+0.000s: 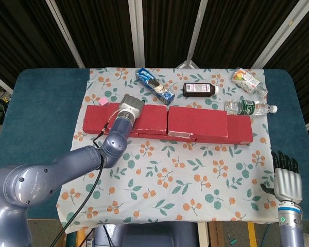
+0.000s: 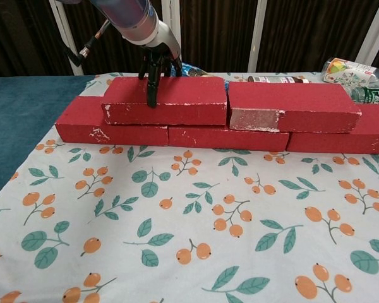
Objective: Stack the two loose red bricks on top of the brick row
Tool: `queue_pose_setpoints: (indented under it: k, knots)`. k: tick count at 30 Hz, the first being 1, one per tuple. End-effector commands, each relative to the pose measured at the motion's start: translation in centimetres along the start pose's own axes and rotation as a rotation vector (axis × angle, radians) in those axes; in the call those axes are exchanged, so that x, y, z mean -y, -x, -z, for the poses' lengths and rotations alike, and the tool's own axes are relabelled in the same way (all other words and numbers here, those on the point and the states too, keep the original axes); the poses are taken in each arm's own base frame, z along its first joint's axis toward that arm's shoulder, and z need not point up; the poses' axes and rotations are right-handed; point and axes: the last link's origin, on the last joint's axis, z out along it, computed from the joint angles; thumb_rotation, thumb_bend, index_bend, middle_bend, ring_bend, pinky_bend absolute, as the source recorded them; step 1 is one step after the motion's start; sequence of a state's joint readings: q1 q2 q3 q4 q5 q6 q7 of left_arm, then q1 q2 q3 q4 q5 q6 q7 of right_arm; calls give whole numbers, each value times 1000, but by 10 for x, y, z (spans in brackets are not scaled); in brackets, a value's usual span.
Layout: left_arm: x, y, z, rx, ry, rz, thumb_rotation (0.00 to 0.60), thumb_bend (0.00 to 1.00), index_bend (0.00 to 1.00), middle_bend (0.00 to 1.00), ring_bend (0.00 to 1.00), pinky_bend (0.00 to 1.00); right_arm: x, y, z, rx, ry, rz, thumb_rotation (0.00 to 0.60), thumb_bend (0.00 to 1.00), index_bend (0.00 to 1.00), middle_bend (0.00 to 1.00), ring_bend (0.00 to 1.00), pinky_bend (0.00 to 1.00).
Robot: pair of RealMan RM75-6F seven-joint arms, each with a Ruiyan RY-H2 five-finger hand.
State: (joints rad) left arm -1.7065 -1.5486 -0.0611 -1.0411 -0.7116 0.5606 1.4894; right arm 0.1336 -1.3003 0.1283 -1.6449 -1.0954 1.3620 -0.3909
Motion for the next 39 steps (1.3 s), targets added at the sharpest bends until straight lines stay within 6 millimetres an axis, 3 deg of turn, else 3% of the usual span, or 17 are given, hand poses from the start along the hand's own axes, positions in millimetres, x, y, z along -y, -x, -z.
queue_pose_setpoints:
  k: [1, 39]
  knots:
    - [-1, 0, -1, 0, -6, -4, 600, 70, 236, 325, 195, 240, -1, 0, 0, -1, 1, -1, 600, 202, 0, 0, 0, 0]
    - [-16, -1, -5, 5, -9, -22, 600, 70, 227, 307, 188, 240, -1, 0, -1, 1, 14, -5, 600, 202, 0, 0, 0, 0]
